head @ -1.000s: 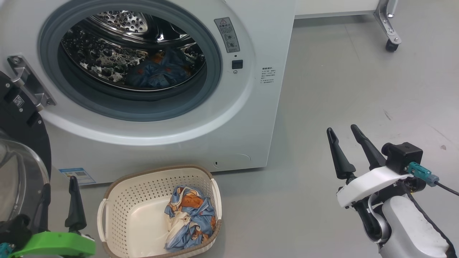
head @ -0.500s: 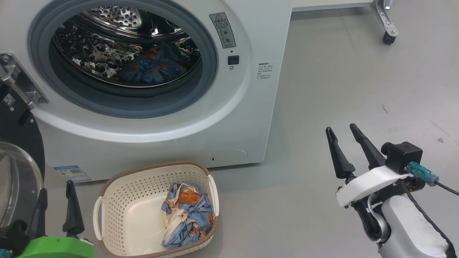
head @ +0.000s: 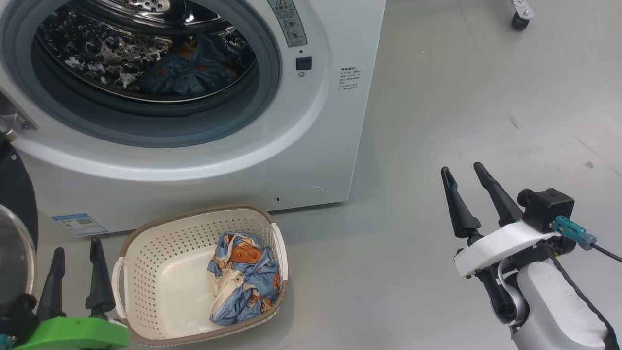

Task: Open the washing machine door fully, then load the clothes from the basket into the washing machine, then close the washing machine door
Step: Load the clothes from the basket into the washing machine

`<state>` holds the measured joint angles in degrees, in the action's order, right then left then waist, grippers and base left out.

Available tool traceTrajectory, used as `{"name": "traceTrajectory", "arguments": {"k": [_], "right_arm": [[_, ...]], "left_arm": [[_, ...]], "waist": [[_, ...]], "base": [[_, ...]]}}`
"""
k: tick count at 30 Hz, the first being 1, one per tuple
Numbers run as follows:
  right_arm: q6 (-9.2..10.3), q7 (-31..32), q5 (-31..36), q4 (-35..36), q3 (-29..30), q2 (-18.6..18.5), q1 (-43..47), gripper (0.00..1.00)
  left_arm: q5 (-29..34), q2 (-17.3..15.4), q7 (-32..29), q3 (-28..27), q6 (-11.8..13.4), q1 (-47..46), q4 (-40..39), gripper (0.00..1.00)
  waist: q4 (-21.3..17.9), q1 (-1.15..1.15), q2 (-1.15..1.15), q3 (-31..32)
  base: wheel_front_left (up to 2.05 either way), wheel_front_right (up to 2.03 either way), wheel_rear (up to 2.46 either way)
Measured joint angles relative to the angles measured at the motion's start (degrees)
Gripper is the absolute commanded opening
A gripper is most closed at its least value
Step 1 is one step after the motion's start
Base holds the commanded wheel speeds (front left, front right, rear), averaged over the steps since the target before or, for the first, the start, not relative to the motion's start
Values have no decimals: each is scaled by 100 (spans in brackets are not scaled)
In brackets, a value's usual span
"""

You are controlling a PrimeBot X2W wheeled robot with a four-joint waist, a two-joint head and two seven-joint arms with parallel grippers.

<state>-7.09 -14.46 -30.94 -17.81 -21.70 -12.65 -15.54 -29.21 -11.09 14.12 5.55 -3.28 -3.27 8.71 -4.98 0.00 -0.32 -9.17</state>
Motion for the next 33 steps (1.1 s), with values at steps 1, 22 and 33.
{"name": "traceTrajectory", "arguments": {"k": [1, 22, 33], "right_arm": [[0, 0, 0, 13, 1, 5, -2, 100], [0, 0, 23, 235, 109, 166, -394, 100], [0, 0, 82, 319, 151, 215, -622, 100]], "left_arm": [[0, -2, -2, 2, 0, 0, -23, 100], [1, -169, -294, 60, -7, -372, -275, 100], [0, -214, -470, 202, -67, -809, -212, 100]], "waist": [[-12, 0, 0, -36], [-286, 0, 0, -1084], [-427, 0, 0, -1731]], "base": [[0, 0, 0], [0, 0, 0], [0, 0, 0]]}}
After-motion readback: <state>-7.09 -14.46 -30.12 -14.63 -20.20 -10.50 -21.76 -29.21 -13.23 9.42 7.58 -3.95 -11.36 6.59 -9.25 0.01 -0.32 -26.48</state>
